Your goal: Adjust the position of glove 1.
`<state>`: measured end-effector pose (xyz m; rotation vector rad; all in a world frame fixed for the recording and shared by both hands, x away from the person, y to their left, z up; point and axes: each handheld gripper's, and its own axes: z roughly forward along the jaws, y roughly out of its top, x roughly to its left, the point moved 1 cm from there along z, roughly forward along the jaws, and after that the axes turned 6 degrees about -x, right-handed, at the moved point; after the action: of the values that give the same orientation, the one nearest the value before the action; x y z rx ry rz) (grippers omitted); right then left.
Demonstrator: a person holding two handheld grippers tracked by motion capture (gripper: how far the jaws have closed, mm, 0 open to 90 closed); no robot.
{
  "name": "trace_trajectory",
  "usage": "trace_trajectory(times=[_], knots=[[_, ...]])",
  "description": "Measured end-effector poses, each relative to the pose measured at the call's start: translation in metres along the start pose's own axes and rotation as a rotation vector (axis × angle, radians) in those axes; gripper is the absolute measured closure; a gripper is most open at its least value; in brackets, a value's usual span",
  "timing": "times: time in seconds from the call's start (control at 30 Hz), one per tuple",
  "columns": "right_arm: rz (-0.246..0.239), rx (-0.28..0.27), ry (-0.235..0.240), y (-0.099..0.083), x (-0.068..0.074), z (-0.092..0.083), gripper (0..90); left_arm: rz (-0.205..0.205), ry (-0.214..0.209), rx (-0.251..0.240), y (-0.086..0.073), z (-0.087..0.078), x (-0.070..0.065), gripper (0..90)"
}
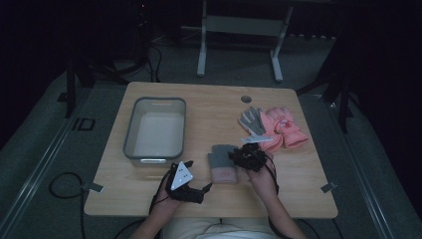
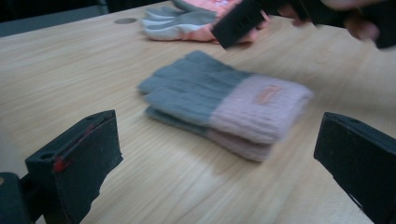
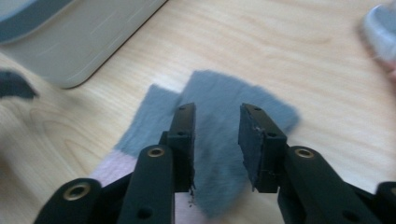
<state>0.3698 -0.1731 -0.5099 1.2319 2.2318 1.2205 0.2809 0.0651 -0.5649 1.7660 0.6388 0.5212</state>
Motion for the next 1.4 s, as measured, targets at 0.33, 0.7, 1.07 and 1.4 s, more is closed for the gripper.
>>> trace_trajectory(times=[0.33,0.7,1.07,1.4], knots=[[0.026,0.024,0.050,0.004,-0.035,0.003,61.2,0.011,-0.127,0.197,0.027,0.034,-0.013,12.2],[0.055,0.070,0.030,0.007,-0.045,0.030,55.3,0.258,-0.171,0.299,0.025,0.067,-0.017,14.6],[0.064,0.168,0.023,-0.003,-0.041,0.059,41.3,0.418,-0.137,0.353,0.022,0.071,-0.023,32.2],[0.064,0.214,0.107,0.001,-0.029,0.061,73.4,0.397,-0.130,0.383,0.033,0.068,-0.026,60.4]])
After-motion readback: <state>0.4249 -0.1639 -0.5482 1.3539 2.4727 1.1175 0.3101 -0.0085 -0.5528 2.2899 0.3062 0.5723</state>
